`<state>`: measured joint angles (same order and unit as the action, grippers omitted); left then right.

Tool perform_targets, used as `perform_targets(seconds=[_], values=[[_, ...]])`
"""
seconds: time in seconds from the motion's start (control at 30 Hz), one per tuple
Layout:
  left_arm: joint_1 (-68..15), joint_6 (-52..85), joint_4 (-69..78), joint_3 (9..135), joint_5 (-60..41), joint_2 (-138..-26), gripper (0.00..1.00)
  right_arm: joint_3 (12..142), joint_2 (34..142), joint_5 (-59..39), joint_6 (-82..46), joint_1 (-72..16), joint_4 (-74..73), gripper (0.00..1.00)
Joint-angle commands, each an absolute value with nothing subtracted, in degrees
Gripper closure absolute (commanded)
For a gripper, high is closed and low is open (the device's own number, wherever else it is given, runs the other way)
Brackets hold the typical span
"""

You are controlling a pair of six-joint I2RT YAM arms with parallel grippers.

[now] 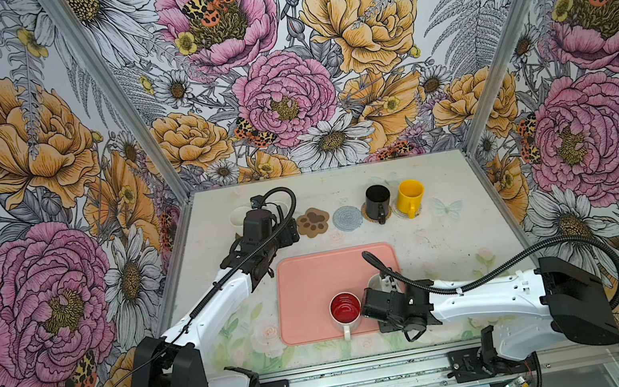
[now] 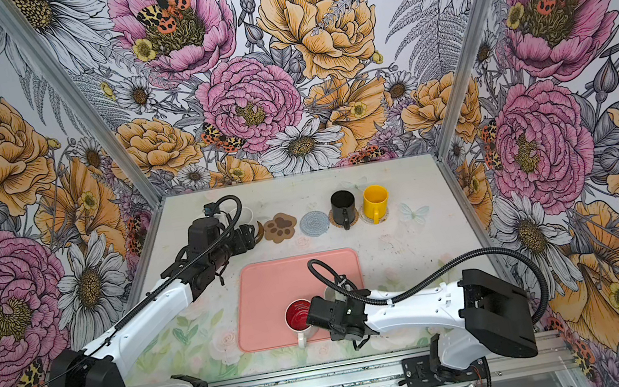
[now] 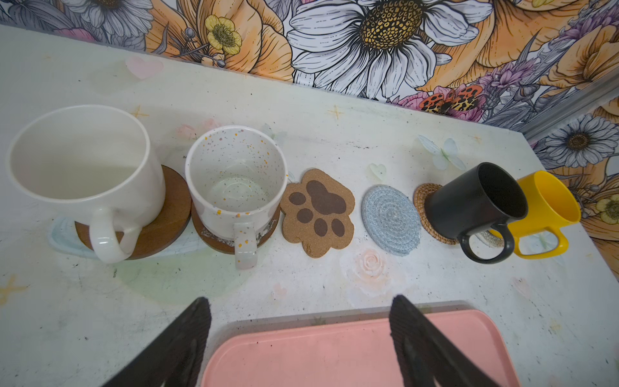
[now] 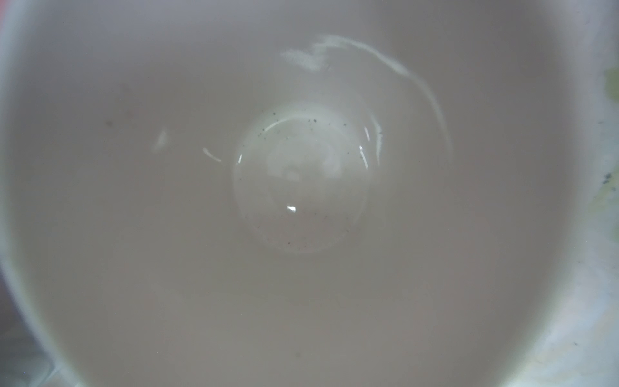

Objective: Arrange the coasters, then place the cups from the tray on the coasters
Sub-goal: 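Close the right gripper inside the lavender-handled mug and lift it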

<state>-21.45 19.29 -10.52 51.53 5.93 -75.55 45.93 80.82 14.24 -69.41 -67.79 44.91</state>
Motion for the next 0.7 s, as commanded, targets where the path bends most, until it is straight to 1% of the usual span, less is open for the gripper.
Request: perform_targets(seconds=[0.0, 0.17, 0.67], values=[[-20.8, 18.4, -11.0, 53.2, 5.7, -75.6, 0.15, 47.4, 81.0, 16.5, -69.2, -67.6, 44.9, 0.72], [-20.8, 18.4, -11.1, 53.2, 5.6, -75.7, 0.15, 47.9, 81.3, 17.2, -68.9, -67.5, 45.0, 0.69], [-20.7, 18.2, -11.9, 53.7, 5.5, -76.1, 0.15, 48.7, 83.1, 17.3, -68.5, -66.3, 45.0, 0.68]])
